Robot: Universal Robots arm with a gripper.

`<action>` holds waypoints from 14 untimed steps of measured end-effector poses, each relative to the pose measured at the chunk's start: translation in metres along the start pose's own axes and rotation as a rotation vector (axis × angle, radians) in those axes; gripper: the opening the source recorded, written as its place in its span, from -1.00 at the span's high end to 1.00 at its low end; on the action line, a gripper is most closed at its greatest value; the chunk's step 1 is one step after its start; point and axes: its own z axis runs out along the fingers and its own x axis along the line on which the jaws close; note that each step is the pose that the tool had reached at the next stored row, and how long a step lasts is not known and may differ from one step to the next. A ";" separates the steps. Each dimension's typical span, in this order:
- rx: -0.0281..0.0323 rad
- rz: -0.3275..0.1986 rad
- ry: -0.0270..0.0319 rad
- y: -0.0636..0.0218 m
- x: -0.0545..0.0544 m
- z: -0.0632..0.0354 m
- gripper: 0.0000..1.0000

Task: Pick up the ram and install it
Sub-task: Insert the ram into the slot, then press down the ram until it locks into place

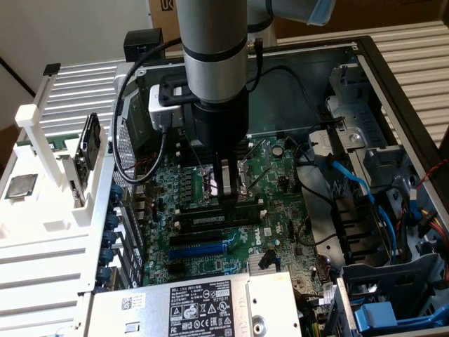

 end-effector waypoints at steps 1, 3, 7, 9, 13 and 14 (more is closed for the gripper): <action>0.0001 0.000 0.0000 0.0008 0.000 -0.0009 0.47; 0.0001 0.000 0.0000 0.0028 0.000 -0.0029 0.47; 0.0002 0.000 -0.0022 0.0043 0.000 -0.0052 0.47; 0.0002 0.000 -0.0022 0.0043 0.000 -0.0052 0.47; 0.0001 0.000 -0.0021 0.0043 0.000 -0.0053 0.47; 0.0001 0.000 -0.0021 0.0043 0.000 -0.0053 0.47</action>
